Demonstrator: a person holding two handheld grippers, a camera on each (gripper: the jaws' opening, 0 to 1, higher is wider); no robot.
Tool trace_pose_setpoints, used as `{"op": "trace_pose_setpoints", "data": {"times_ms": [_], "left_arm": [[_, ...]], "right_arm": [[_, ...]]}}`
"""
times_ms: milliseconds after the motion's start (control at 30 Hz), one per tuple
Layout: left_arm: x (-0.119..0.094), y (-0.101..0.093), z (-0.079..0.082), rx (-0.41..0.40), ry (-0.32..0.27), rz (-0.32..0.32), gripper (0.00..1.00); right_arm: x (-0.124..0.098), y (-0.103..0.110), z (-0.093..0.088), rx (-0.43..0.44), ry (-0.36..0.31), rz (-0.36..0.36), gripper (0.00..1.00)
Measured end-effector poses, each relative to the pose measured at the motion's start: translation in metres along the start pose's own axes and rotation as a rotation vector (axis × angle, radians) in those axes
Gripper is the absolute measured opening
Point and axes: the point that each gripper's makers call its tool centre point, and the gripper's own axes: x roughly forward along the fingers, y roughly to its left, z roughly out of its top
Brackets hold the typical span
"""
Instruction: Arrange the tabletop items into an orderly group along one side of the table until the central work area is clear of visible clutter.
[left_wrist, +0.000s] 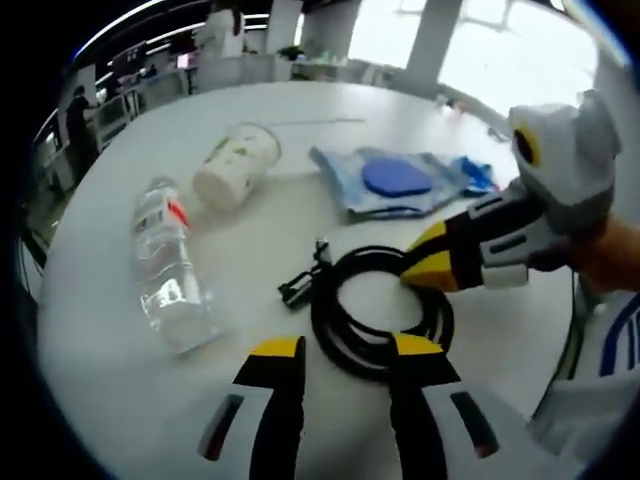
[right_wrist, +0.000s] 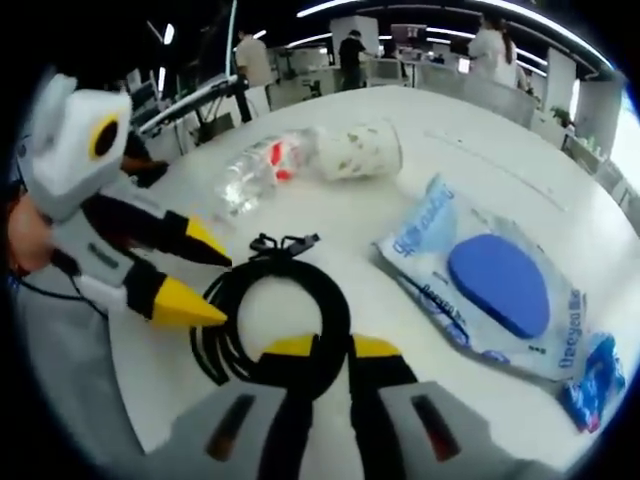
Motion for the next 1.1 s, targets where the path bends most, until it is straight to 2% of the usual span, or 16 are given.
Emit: {"op": "trace_pose_setpoints", "data": {"times_ms": [100,367,433,533,633,1100], "left_arm": [[0.0032,0.0009,-0.0044,0.007,0.024,0.008,0.21],[0.0044,-0.0002,-0.0054,-0.024,0.039,0.013,0.15],[0.0035,0.0025,-0.0050,-0.064,0.037,0.016,0.12],[0.0042,0.0028,-0.0042,-0.078,0.041,0.010,0.09],[0.0034,0.0042,-0.0025,-0.139,0.035,0.003,0.04],[-0.0002,0.0038,0.0007,-0.165,0.024,0.004,0.00]], "right_arm": [[0.0001,0.0001,-0.0001,0.004,-0.003,-0.003,0.09],[0.0006,0.0001,0.0003,0.002,-0.016,-0.022,0.09],[0.0005,0.0006,0.0004,-0.004,-0.018,-0.024,0.08],[0.0006,0.0003,0.0005,-0.004,-0.018,-0.026,0.08],[0.0010,-0.0002,0.0007,-0.002,-0.019,-0.029,0.08],[-0.0027,-0.0023,0.0034,0.040,-0.031,-0.032,0.05]]}}
